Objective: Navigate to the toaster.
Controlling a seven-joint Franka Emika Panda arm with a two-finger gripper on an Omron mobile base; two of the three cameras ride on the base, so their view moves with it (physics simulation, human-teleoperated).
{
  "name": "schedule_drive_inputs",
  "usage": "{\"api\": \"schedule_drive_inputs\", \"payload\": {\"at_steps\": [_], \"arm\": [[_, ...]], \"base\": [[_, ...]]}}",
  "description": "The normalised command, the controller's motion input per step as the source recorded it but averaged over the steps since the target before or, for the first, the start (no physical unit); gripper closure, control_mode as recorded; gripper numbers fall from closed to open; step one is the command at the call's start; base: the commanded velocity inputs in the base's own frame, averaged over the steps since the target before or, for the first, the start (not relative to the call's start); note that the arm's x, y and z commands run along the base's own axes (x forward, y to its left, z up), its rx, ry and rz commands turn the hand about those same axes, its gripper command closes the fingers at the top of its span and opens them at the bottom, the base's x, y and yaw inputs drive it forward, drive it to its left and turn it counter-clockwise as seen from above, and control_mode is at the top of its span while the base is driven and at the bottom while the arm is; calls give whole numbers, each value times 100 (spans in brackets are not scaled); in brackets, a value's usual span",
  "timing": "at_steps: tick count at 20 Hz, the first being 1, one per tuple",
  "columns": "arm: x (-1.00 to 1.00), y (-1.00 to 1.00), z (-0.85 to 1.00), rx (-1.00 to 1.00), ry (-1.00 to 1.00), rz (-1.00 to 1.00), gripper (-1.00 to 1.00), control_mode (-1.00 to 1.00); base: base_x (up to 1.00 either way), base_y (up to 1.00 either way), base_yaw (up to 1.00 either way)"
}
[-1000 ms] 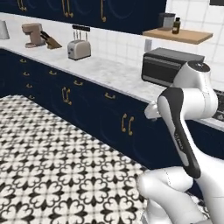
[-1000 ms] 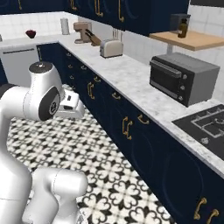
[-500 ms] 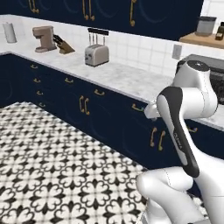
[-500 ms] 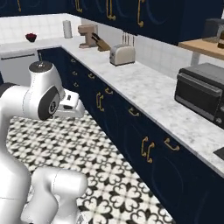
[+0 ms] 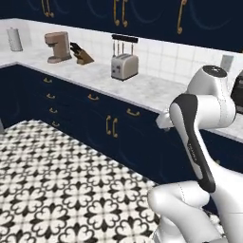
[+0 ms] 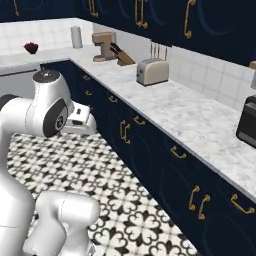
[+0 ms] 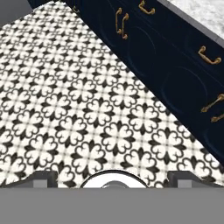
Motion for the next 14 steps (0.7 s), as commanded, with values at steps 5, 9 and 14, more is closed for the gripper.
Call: {"api": "schedule_drive_inputs", "payload": {"at_steps": [5,9,14], "arm": [[0,0,0,0,0,0,-100,100],[0,0,0,0,0,0,-100,100],[0,0,0,0,0,0,-100,100]], "base": [[100,59,-11],[100,51,-16],[100,37,-44]]}}
